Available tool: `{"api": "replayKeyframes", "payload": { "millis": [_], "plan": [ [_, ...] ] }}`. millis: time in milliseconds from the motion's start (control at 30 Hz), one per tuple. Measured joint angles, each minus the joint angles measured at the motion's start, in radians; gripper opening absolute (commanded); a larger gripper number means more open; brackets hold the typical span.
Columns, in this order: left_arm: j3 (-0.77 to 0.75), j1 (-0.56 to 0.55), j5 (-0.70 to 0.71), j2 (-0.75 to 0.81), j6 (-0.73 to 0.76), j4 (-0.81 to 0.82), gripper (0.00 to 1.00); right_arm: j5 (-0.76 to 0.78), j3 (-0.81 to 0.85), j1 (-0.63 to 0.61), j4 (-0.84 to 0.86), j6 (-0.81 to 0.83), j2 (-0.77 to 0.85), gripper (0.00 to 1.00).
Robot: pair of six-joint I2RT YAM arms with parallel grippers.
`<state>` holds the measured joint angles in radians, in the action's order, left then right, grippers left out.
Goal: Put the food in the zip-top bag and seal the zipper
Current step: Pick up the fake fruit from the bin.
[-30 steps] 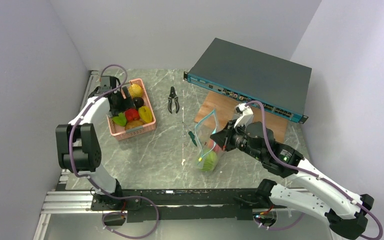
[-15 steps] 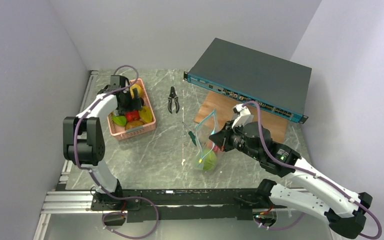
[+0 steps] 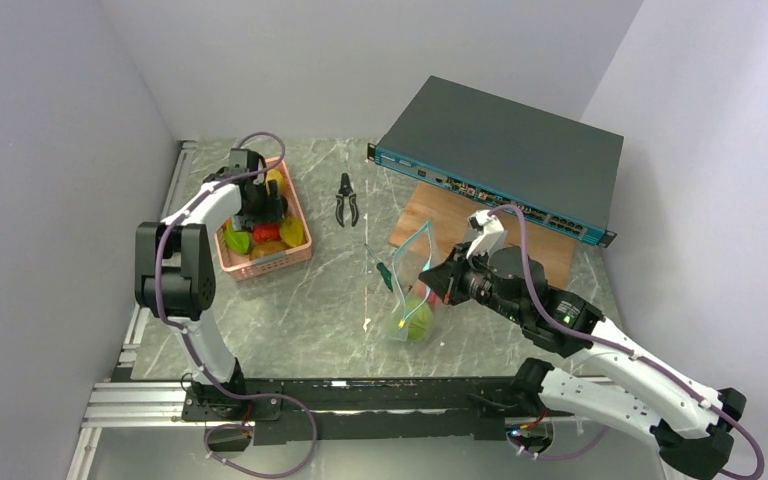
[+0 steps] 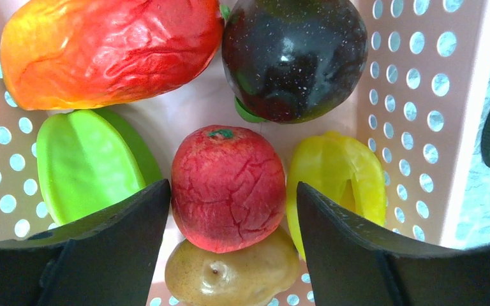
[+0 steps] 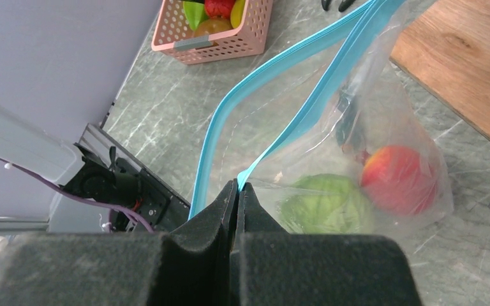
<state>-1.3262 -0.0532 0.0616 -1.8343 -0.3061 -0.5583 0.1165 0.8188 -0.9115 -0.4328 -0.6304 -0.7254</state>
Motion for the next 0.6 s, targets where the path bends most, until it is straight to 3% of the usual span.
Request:
{"api": "replayKeyframes", "payload": {
  "millis": [67,267,333,400,600],
  "plan": [
    [0.0,-0.002,0.004,-0.002,0.008,-0.006,0.64,0.0,-0.002,0.0,-0.001,-0.003,0.002,0.0],
    [-0.013,-0.006,0.002,-0.002,0.024,-0.032,0.62,-0.016,-0.007,0.0,0.003,-0.01,-0.006,0.0],
    [-0.013,-0.01,0.005,0.014,0.031,-0.035,0.57,-0.016,-0.008,0.0,0.003,-0.009,-0.009,0.0],
    [-0.013,-0.014,0.004,0.046,0.035,-0.041,0.51,-0.016,-0.004,0.0,0.0,-0.007,-0.016,0.0],
    [0.051,-0.019,-0.083,0.251,0.058,-0.012,0.49,-0.017,-0.007,0.0,0.011,-0.007,-0.026,0.0]
  ]
}}
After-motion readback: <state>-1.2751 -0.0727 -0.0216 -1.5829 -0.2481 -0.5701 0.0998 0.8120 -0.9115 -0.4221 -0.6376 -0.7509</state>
